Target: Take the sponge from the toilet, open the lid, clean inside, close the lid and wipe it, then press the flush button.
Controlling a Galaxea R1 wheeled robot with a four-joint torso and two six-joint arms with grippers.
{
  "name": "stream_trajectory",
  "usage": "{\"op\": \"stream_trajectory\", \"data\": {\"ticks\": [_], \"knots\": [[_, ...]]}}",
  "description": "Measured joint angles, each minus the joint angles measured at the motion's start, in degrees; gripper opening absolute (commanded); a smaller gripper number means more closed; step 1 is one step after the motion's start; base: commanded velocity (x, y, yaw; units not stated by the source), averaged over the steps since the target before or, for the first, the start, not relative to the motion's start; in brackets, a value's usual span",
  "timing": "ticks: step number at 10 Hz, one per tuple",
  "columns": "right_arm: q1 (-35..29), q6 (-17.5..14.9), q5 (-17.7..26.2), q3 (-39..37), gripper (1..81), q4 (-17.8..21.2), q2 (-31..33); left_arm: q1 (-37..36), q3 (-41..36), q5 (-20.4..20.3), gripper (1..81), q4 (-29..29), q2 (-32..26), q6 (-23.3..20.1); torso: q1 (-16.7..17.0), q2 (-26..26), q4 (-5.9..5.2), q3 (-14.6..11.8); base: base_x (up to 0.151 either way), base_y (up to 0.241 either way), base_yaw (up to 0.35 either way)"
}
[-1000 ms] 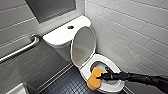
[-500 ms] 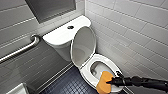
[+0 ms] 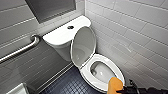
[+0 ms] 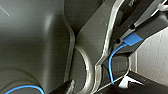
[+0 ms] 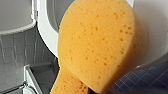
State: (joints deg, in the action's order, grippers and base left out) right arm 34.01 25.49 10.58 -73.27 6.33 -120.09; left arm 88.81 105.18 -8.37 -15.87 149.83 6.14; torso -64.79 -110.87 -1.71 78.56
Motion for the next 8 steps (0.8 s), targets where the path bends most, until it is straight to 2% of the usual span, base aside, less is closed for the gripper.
{"op": "stream_trajectory", "data": {"ticks": [4,6,8], "knots": [[0.72,0.06,-3.04,9.76,1.0,0.01,7.61,0.00,0.00,0.00,81.1,-0.77,0.00,-0.33,0.00,0.00,0.00,0.00,0.000,0.000,0.000],[-2.18,0.06,-3.12,11.00,1.0,0.04,7.46,0.00,0.00,-0.02,81.1,-0.85,0.00,-0.33,0.00,0.00,0.00,0.00,0.000,0.000,0.000],[-6.01,0.11,-2.99,9.22,1.0,0.06,3.33,-0.02,0.00,0.00,81.1,-0.90,0.02,-0.33,0.00,0.00,0.00,0.00,0.000,0.000,0.000]]}}
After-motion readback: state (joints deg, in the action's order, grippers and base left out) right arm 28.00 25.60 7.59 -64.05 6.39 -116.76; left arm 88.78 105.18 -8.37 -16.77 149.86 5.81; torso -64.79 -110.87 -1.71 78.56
